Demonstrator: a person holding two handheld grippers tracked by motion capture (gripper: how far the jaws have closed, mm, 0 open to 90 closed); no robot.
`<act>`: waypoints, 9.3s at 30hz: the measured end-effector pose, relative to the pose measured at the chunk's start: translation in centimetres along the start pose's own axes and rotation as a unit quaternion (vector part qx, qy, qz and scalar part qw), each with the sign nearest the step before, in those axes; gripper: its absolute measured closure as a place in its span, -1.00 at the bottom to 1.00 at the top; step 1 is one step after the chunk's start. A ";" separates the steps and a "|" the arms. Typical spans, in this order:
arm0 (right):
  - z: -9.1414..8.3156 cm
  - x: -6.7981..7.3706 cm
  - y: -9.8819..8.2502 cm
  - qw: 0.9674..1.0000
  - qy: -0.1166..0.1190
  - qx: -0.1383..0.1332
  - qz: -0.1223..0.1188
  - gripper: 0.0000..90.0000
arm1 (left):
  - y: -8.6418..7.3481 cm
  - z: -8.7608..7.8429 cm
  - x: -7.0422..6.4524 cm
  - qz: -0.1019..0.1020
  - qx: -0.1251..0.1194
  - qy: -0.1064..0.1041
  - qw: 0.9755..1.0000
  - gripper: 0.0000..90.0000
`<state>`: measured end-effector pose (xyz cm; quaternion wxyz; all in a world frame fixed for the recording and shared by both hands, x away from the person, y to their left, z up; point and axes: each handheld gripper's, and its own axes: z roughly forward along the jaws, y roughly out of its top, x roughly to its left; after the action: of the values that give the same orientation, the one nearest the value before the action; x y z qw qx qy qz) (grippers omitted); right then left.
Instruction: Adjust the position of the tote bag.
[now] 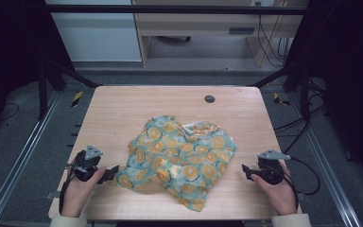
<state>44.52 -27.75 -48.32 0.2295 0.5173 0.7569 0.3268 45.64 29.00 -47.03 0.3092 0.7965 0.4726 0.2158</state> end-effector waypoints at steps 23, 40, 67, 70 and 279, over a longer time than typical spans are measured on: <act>-0.1 0.7 0.4 0.998 0.057 0.020 0.004 -0.07 | 0.2 -0.2 -1.2 0.017 -0.007 -0.019 1.000 -0.83; 3.6 0.1 6.5 0.996 0.071 0.031 -0.034 0.18 | 6.1 1.3 -1.9 0.052 -0.029 -0.025 0.998 -0.78; 8.8 1.1 8.2 0.990 0.092 0.066 -0.080 0.81 | 9.6 3.0 -2.4 0.063 -0.015 -0.038 0.997 -0.77; 8.6 1.6 8.2 0.988 0.095 0.069 -0.101 0.97 | 9.8 3.1 -2.3 0.064 -0.016 -0.037 0.997 -0.76; -9.5 7.9 1.1 0.943 0.181 -0.122 -0.251 1.00 | -1.9 -5.0 -8.4 0.220 -0.071 -0.092 0.969 1.00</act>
<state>35.82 -22.54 -41.13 0.2247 0.2111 0.8453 0.4363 37.34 23.67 -45.21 0.3524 0.8731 0.2389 0.2375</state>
